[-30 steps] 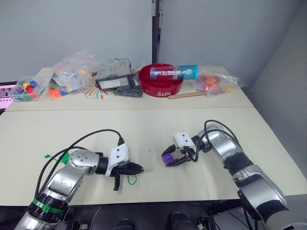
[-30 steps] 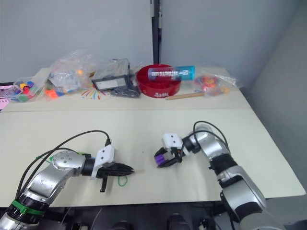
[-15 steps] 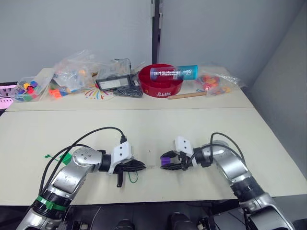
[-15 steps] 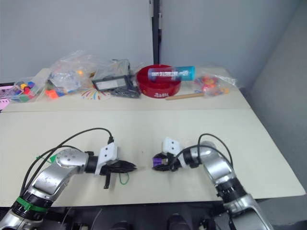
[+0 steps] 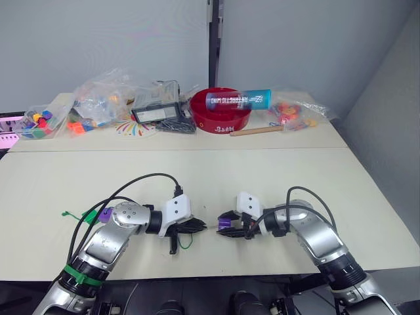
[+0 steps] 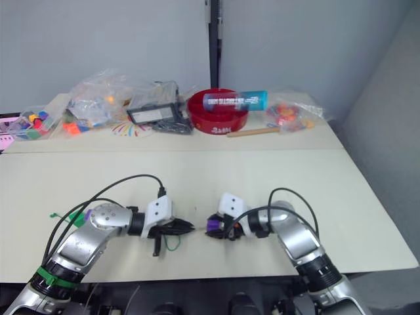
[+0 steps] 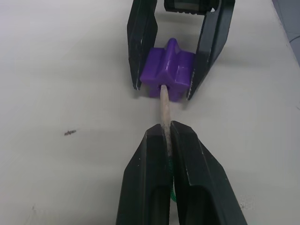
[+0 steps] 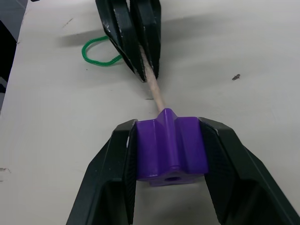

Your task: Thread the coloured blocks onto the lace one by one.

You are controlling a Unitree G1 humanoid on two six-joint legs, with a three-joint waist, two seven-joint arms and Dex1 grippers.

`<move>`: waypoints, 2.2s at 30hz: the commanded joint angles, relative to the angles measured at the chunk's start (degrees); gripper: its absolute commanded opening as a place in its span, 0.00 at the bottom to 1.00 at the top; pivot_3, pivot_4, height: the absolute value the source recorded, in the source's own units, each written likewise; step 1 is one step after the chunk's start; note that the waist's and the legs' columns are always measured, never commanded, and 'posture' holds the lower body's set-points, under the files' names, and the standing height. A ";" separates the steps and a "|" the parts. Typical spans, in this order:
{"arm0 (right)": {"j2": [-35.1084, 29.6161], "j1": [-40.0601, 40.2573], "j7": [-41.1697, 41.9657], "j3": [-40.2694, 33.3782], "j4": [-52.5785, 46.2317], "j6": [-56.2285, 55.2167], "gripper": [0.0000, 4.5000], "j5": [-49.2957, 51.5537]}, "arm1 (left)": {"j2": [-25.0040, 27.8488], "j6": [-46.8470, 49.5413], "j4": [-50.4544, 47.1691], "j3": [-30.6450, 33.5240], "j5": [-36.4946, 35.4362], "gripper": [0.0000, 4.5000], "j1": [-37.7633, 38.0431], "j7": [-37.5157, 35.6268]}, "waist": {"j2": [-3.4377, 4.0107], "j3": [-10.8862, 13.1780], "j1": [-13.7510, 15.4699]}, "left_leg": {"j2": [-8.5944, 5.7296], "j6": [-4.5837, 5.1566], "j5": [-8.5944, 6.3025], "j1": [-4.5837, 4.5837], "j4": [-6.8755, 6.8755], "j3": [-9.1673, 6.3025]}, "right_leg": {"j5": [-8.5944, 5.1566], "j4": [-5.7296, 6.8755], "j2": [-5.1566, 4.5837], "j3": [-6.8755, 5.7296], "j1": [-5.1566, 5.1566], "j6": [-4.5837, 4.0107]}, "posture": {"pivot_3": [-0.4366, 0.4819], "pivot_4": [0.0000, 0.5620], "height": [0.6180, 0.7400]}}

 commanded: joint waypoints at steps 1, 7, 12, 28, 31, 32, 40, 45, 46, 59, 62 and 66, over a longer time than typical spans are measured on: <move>-0.46 0.83 0.66 1.89 -1.15 0.96 0.33 0.68 | -0.33 -0.99 -0.54 0.26 -0.13 0.00 -1.16 0.21 | 0.00 0.00 0.04 | 0.00 0.00 0.00 0.00 0.00 0.00 | 0.00 0.00 0.00 0.00 0.00 0.00 | 0.48 0.27 0.92; -0.69 0.73 0.35 2.15 -1.54 1.19 0.33 0.66 | -0.50 -0.88 -0.72 -0.42 0.30 0.00 -1.44 -0.03 | 0.00 0.00 0.06 | 0.00 0.00 0.00 -0.01 0.00 0.00 | 0.00 -0.01 -0.01 0.00 0.00 0.00 | 0.48 0.27 0.92; -0.93 0.43 0.20 2.70 -2.01 1.65 0.33 0.39 | -1.73 -0.42 -0.95 -1.53 0.56 0.00 -2.73 -0.17 | 0.00 0.00 0.10 | -0.01 0.00 0.00 -0.02 0.00 0.00 | 0.00 -0.01 -0.01 0.00 0.00 0.00 | 0.48 0.27 0.92; 1.18 -0.81 -2.02 3.97 -2.17 3.88 0.33 -0.04 | -8.28 1.87 1.70 -4.77 1.12 0.00 -7.28 -0.90 | -0.01 -0.01 0.19 | -0.04 0.00 0.00 0.01 0.05 -0.04 | 0.00 0.00 -0.01 -0.01 0.06 0.00 | 0.48 0.27 0.92; 1.20 -0.78 -2.16 3.82 -2.11 4.01 0.33 0.03 | -8.41 2.18 1.99 -4.46 1.27 0.00 -7.47 -0.84 | -0.01 -0.01 0.17 | -0.04 0.00 0.00 0.01 0.06 -0.04 | 0.00 0.00 -0.02 0.00 0.07 0.01 | 0.48 0.27 0.92; 1.22 -0.76 -2.20 3.78 -2.11 4.04 0.33 0.06 | -8.55 2.42 2.23 -4.22 1.21 0.00 -7.51 -0.65 | -0.01 -0.01 0.18 | -0.04 0.00 0.00 0.01 0.06 -0.04 | 0.00 0.01 -0.02 -0.01 0.07 0.00 | 0.48 0.27 0.92; 1.27 0.05 -2.89 3.24 -2.46 4.64 0.32 0.38 | -4.03 6.01 -0.26 1.99 -2.57 0.29 -6.16 -2.40 | -0.01 0.00 -0.26 | -0.02 0.00 0.00 0.03 0.08 -0.05 | 0.01 0.03 0.00 -0.01 0.07 0.00 | 0.48 0.27 0.92; 1.03 0.45 -3.27 3.10 -2.45 4.51 0.32 0.58 | -1.97 9.42 -3.15 4.68 -6.74 0.44 -3.93 -2.56 | 0.00 -0.01 -0.79 | 0.02 0.00 0.00 0.08 0.08 -0.06 | 0.00 0.05 0.05 0.00 0.09 0.00 | 0.48 0.27 0.92; 0.98 0.56 -3.33 3.06 -2.49 4.51 0.32 0.62 | -1.65 9.73 -3.67 4.91 -7.14 0.44 -3.49 -2.40 | -0.01 -0.01 -0.82 | 0.02 0.00 0.00 0.08 0.08 -0.06 | 0.00 0.05 0.04 -0.01 0.09 0.00 | 0.48 0.27 0.92; 0.42 0.95 -3.75 2.67 -2.83 4.99 0.32 1.25 | 3.08 4.04 -0.16 6.06 -5.86 0.44 3.53 -1.07 | -0.01 -0.01 -0.83 | 0.01 0.00 0.00 0.08 0.04 -0.07 | 0.00 0.01 0.02 -0.02 0.09 0.00 | 0.48 0.27 0.92; 0.29 0.92 -3.91 2.63 -3.00 5.20 0.32 1.48 | 2.19 3.65 0.18 6.08 -6.25 0.44 3.77 -0.70 | -0.01 -0.01 -0.83 | 0.02 0.00 0.00 0.07 0.04 -0.07 | 0.00 0.01 0.03 -0.03 0.08 0.00 | 0.48 0.27 0.92; 0.05 1.03 -4.12 2.56 -3.36 5.54 0.32 1.79 | 0.03 3.18 1.30 4.52 -5.10 0.44 3.14 0.65 | -0.01 -0.01 -0.78 | 0.01 0.00 0.00 0.07 0.04 -0.06 | 0.00 0.01 0.03 -0.02 0.08 0.00 | 0.48 0.27 0.92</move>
